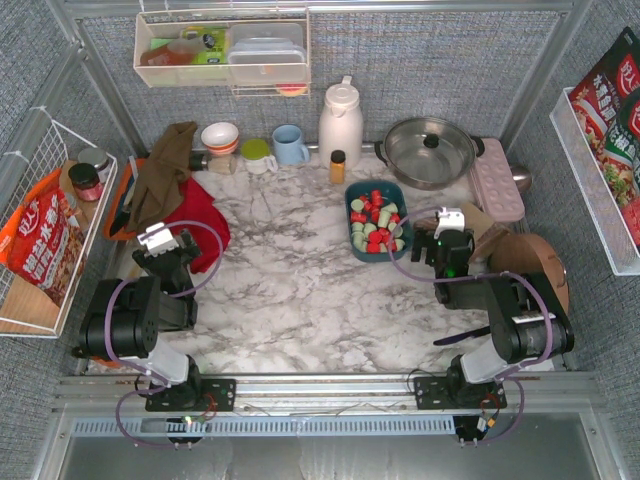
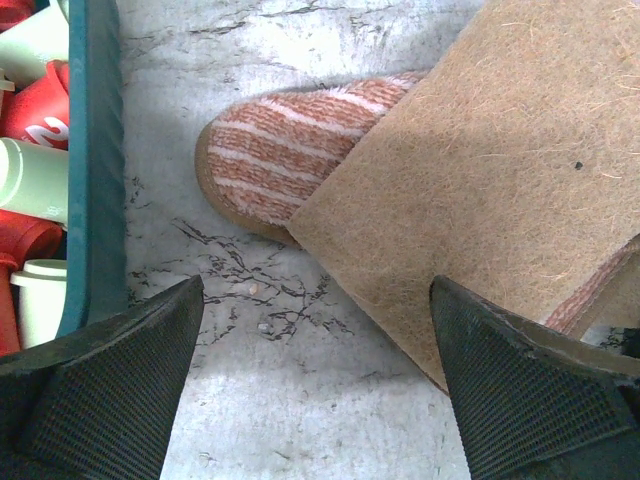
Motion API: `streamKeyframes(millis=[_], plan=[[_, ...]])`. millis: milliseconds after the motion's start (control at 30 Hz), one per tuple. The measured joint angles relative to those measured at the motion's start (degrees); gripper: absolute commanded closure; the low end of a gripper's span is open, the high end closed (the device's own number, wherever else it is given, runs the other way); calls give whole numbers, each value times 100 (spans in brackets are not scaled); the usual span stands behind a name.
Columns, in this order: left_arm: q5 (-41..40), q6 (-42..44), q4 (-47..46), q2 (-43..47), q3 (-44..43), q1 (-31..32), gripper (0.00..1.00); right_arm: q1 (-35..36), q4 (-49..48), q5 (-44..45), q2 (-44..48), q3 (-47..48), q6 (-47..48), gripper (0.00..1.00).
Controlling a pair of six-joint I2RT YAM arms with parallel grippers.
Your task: Mix the coffee capsules in the storage basket
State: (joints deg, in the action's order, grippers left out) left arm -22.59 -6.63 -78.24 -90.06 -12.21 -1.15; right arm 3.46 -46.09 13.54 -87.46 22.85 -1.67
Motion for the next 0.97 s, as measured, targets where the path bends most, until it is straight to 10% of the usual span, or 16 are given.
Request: streamKeyframes(millis=[967], plan=[[0,0,0,0,0,0,1,-127,96,-203,-26,118,-31,1]])
